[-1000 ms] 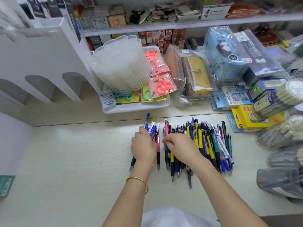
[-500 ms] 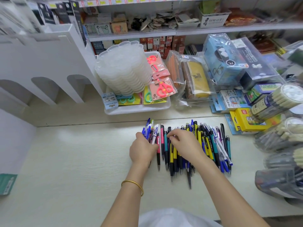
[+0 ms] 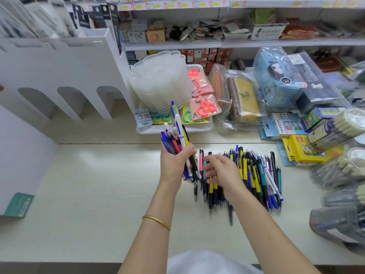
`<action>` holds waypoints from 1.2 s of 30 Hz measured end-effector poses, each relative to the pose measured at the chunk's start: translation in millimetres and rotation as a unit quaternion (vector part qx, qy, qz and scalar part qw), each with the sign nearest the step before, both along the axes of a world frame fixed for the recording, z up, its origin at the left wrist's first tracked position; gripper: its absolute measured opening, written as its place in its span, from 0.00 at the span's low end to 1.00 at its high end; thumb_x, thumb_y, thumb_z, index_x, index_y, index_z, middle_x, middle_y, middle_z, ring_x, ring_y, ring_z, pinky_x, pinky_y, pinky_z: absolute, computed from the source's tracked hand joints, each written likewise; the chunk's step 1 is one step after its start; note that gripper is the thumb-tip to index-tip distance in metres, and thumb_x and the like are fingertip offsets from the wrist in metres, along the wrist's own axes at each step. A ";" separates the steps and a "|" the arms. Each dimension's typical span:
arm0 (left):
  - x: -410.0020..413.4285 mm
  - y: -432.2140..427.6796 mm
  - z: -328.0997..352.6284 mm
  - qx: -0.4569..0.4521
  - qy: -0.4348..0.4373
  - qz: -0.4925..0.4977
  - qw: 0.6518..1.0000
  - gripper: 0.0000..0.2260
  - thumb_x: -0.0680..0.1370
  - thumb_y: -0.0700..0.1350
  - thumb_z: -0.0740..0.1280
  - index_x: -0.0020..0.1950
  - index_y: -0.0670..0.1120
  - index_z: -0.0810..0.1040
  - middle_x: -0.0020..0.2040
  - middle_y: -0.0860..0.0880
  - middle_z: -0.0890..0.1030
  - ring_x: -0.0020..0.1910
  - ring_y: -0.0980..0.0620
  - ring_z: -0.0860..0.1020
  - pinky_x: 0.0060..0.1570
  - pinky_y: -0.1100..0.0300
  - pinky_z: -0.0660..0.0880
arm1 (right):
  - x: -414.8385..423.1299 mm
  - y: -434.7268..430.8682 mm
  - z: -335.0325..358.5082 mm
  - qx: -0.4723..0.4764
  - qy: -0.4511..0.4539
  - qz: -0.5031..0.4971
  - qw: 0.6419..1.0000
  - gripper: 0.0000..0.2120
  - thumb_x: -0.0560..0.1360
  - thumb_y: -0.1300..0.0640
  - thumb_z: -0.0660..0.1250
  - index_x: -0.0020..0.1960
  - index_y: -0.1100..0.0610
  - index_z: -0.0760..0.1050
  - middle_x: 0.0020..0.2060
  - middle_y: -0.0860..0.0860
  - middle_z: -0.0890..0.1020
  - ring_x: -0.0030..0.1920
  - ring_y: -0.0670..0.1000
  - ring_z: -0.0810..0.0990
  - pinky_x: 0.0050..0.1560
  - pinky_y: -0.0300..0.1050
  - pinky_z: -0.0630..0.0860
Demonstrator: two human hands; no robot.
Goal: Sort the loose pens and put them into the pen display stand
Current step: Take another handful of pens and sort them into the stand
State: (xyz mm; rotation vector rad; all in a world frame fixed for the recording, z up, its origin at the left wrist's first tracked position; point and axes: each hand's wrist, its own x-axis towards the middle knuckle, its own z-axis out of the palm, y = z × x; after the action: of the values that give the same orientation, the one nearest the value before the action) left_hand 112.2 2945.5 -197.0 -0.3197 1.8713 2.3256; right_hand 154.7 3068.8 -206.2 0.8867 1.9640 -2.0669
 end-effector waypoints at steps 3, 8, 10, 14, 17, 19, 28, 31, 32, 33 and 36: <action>-7.6 10.4 28.3 0.031 0.085 0.031 0.995 0.20 0.72 0.30 0.70 0.62 0.40 0.71 0.43 0.48 0.78 0.40 0.56 0.79 0.48 0.55 0.78 | 3.3 -13.7 4.4 -0.192 -0.057 -0.067 0.978 0.12 0.81 0.49 0.59 0.52 0.55 0.76 0.48 0.55 0.81 0.47 0.54 0.81 0.52 0.54 0.79; 6.0 29.4 48.1 0.034 0.176 0.006 0.984 0.25 0.69 0.27 0.72 0.63 0.40 0.69 0.45 0.53 0.79 0.42 0.62 0.79 0.45 0.65 0.77 | -7.1 -24.5 28.2 -0.549 0.004 -0.126 0.827 0.26 0.80 0.43 0.57 0.65 0.64 0.73 0.63 0.60 0.77 0.61 0.59 0.79 0.58 0.55 0.77; 13.3 34.7 48.2 0.055 0.191 0.002 0.980 0.24 0.67 0.30 0.72 0.60 0.44 0.70 0.44 0.54 0.80 0.43 0.60 0.81 0.44 0.65 0.76 | -11.9 -22.9 37.4 -0.557 0.035 -0.139 0.818 0.24 0.80 0.46 0.58 0.57 0.66 0.79 0.57 0.60 0.81 0.56 0.59 0.82 0.56 0.53 0.78; 17.1 39.5 46.1 0.066 0.189 0.000 0.980 0.26 0.64 0.34 0.74 0.58 0.48 0.72 0.46 0.55 0.82 0.47 0.57 0.81 0.49 0.56 0.77 | -15.8 -26.2 43.7 -0.551 0.069 -0.123 0.822 0.18 0.74 0.50 0.63 0.52 0.62 0.83 0.56 0.56 0.83 0.54 0.54 0.83 0.58 0.46 0.77; 17.7 40.2 48.6 0.037 0.194 -0.003 0.980 0.23 0.64 0.32 0.72 0.55 0.50 0.72 0.43 0.62 0.82 0.47 0.62 0.81 0.47 0.63 0.77 | -17.4 -28.8 48.1 -0.555 0.080 -0.105 0.821 0.16 0.72 0.51 0.63 0.50 0.60 0.84 0.53 0.55 0.84 0.51 0.52 0.84 0.55 0.44 0.79; 17.1 39.2 47.3 0.035 0.191 -0.003 0.981 0.22 0.64 0.32 0.71 0.53 0.50 0.73 0.42 0.61 0.82 0.46 0.62 0.81 0.46 0.63 0.76 | -18.6 -25.3 50.0 -0.566 0.085 -0.108 0.813 0.17 0.76 0.53 0.61 0.48 0.62 0.84 0.49 0.57 0.84 0.47 0.54 0.85 0.51 0.47 0.81; 21.3 42.2 48.2 -0.003 0.149 -0.033 0.988 0.18 0.62 0.40 0.73 0.52 0.43 0.78 0.42 0.54 0.84 0.44 0.60 0.82 0.45 0.66 0.77 | -30.3 -13.9 45.2 -0.536 0.105 -0.134 0.827 0.19 0.81 0.52 0.56 0.55 0.62 0.81 0.51 0.59 0.83 0.48 0.57 0.84 0.49 0.51 0.82; 18.9 44.0 52.0 -0.016 0.155 -0.034 0.987 0.25 0.60 0.40 0.74 0.57 0.39 0.76 0.48 0.48 0.82 0.48 0.58 0.82 0.47 0.66 0.76 | -28.0 -14.3 49.6 -0.550 0.120 -0.123 0.818 0.22 0.82 0.54 0.53 0.46 0.62 0.84 0.45 0.58 0.85 0.43 0.55 0.85 0.45 0.47 0.82; 18.7 44.5 53.2 -0.021 0.154 -0.035 0.987 0.27 0.59 0.41 0.75 0.57 0.40 0.75 0.48 0.47 0.82 0.48 0.58 0.82 0.46 0.67 0.76 | -26.8 -15.2 50.5 -0.547 0.129 -0.122 0.818 0.24 0.82 0.55 0.52 0.43 0.62 0.85 0.43 0.57 0.85 0.41 0.54 0.85 0.44 0.46 0.82; 18.6 45.1 52.8 -0.023 0.151 -0.038 0.988 0.28 0.58 0.41 0.75 0.57 0.39 0.75 0.49 0.46 0.82 0.47 0.58 0.82 0.45 0.68 0.76 | -24.8 -16.7 53.7 -0.540 0.136 -0.118 0.822 0.25 0.81 0.55 0.52 0.41 0.61 0.85 0.40 0.56 0.85 0.40 0.53 0.85 0.44 0.44 0.81; 18.2 43.9 50.9 -0.019 0.139 -0.040 0.989 0.27 0.61 0.35 0.76 0.58 0.37 0.75 0.48 0.46 0.82 0.47 0.59 0.82 0.43 0.70 0.76 | -20.2 -20.3 60.0 -0.539 0.132 -0.126 0.823 0.23 0.79 0.57 0.54 0.37 0.61 0.85 0.36 0.55 0.85 0.37 0.52 0.85 0.40 0.42 0.81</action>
State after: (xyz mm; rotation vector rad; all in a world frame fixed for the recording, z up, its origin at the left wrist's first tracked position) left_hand 130.4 2989.4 -146.1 0.0804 2.0084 2.3857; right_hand 134.6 3048.6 -146.3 0.5875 0.4282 -2.9529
